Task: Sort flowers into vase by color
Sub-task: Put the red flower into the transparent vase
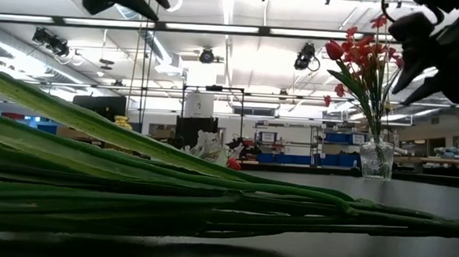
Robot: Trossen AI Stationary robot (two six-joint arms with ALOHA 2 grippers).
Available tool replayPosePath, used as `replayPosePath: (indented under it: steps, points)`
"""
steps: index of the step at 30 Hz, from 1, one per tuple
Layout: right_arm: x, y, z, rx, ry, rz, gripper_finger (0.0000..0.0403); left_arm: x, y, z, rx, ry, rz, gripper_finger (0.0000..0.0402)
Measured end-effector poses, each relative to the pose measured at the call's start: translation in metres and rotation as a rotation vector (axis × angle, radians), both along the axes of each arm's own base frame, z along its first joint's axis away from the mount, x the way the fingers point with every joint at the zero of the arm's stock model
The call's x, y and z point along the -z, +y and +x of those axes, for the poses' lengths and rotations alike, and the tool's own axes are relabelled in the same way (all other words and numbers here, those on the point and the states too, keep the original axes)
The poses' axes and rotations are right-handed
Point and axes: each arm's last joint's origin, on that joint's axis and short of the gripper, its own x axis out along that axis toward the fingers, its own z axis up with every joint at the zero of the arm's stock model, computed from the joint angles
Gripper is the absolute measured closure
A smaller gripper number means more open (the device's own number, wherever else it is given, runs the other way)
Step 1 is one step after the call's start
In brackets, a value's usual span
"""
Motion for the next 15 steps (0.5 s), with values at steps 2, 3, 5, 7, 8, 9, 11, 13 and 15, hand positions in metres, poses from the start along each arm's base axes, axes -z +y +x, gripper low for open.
replayPosePath:
  steps: [2, 3, 5, 7, 8, 9, 11, 13, 15]
  points:
    - [-0.002, 0.005, 0.009, -0.034, -0.036, 0.021, 0.0270, 0.015, -0.011, 0.003, 0.012, 0.010, -0.025, 0.0246]
    - [-0.002, 0.008, 0.014, -0.053, -0.056, 0.029, 0.0271, 0.022, -0.017, 0.006, 0.017, 0.003, -0.040, 0.0246]
    - [-0.004, 0.013, 0.025, -0.082, -0.099, 0.038, 0.0273, 0.034, -0.027, 0.009, 0.033, -0.005, -0.064, 0.0246]
    - [-0.004, 0.021, 0.037, -0.099, -0.127, 0.040, 0.0276, 0.044, -0.036, 0.011, 0.047, -0.010, -0.086, 0.0246]
    - [-0.004, 0.025, 0.042, -0.104, -0.136, 0.040, 0.0277, 0.048, -0.040, 0.011, 0.055, -0.013, -0.094, 0.0246]
    - [-0.003, 0.029, 0.048, -0.110, -0.142, 0.041, 0.0277, 0.052, -0.044, 0.011, 0.062, -0.010, -0.101, 0.0246]
    - [0.000, 0.038, 0.057, -0.116, -0.144, 0.050, 0.0277, 0.058, -0.051, 0.010, 0.074, 0.001, -0.112, 0.0246]
    - [0.005, 0.046, 0.066, -0.126, -0.133, 0.065, 0.0277, 0.061, -0.058, 0.007, 0.094, 0.007, -0.118, 0.0246]
    - [0.010, 0.055, 0.072, -0.125, -0.111, 0.080, 0.0277, 0.062, -0.064, 0.005, 0.116, 0.007, -0.122, 0.0246]
